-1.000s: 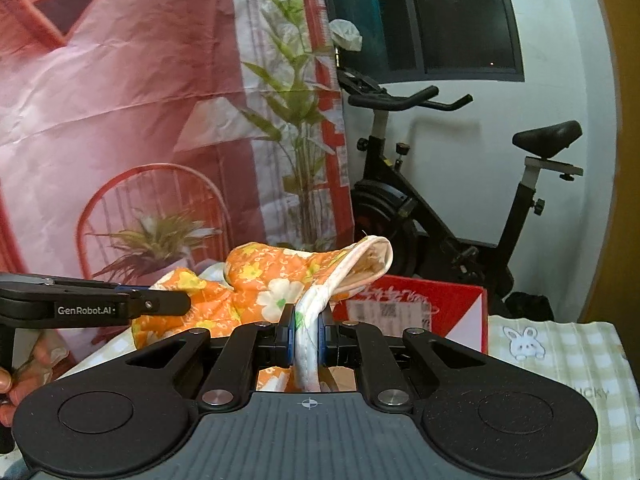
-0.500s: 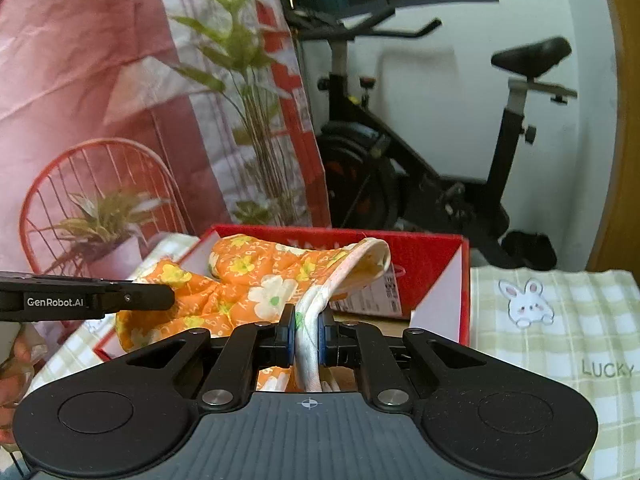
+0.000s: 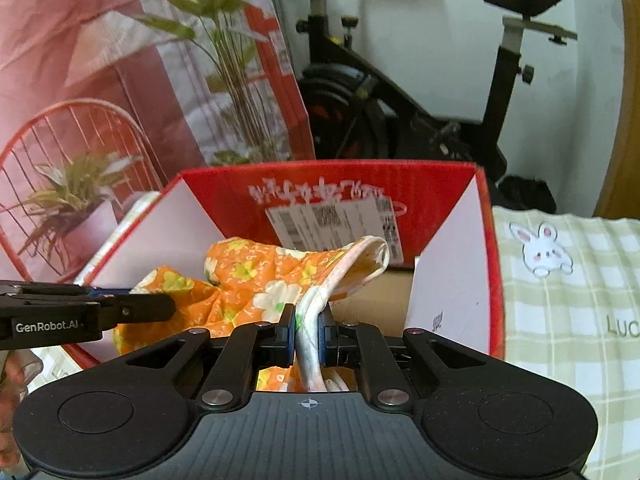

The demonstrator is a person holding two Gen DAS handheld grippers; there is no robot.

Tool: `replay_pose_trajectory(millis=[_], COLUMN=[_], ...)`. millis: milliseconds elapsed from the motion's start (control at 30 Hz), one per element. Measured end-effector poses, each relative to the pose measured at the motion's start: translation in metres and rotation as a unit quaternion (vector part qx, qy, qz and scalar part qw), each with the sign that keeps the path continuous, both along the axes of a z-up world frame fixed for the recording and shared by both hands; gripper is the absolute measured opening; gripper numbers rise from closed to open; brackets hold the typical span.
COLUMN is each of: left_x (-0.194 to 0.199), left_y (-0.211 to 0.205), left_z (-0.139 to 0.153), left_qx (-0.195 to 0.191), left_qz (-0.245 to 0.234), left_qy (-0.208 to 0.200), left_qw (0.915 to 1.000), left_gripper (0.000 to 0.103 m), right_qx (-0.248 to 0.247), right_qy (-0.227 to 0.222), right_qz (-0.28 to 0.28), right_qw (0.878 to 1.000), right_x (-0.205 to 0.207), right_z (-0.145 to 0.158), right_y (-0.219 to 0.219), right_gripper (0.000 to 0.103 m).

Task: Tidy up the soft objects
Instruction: 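Lower the orange cloth into the box and open both grippers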

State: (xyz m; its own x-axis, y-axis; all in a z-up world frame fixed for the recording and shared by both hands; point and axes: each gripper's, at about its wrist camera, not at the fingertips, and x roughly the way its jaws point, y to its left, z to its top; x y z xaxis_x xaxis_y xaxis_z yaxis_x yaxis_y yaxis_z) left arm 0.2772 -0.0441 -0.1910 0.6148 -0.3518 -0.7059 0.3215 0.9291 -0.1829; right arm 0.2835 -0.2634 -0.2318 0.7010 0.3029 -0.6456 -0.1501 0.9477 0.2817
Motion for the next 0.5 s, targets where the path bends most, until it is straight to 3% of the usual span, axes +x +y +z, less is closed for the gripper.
replay_pose_trajectory(millis=[233,333,367,433,500], left_x=[0.0009,0.0009,0.0003,-0.0017,-0.0045], left_y=[0.0017,0.0000,-0.0007,-0.0024,-0.0027], left_z=[-0.0028,-0.0035,-0.0037,-0.0026,0.0006], left_qx=[0.003,0.009,0.015,0.024,0.023], left_qz=[0.001,0.002,0.005,0.008,0.007], left_qy=[0.001,-0.001,-0.002,-0.006,-0.013], left_qw=[1.0000,1.0000,0.9999,0.9997,0.9996], left_gripper=[0.018,0.020,0.023,0.038,0.044], right_qx=[-0.013,-0.029,-0.036,-0.036,-0.034], right_qy=[0.024,0.030,0.028,0.023,0.019], right_qz=[-0.014,-0.024,-0.029,-0.034,-0.034], right_qw=[1.000,0.999,0.999,0.998,0.999], right_x=[0.0035,0.0047,0.0044,0.0038,0.0013], right_z=[-0.0064,-0.0082,-0.0082,-0.0077,-0.0056], right_y=[0.0029,0.0015,0.0014,-0.0009,-0.0021], right_gripper=[0.011,0.020,0.025,0.028,0.030])
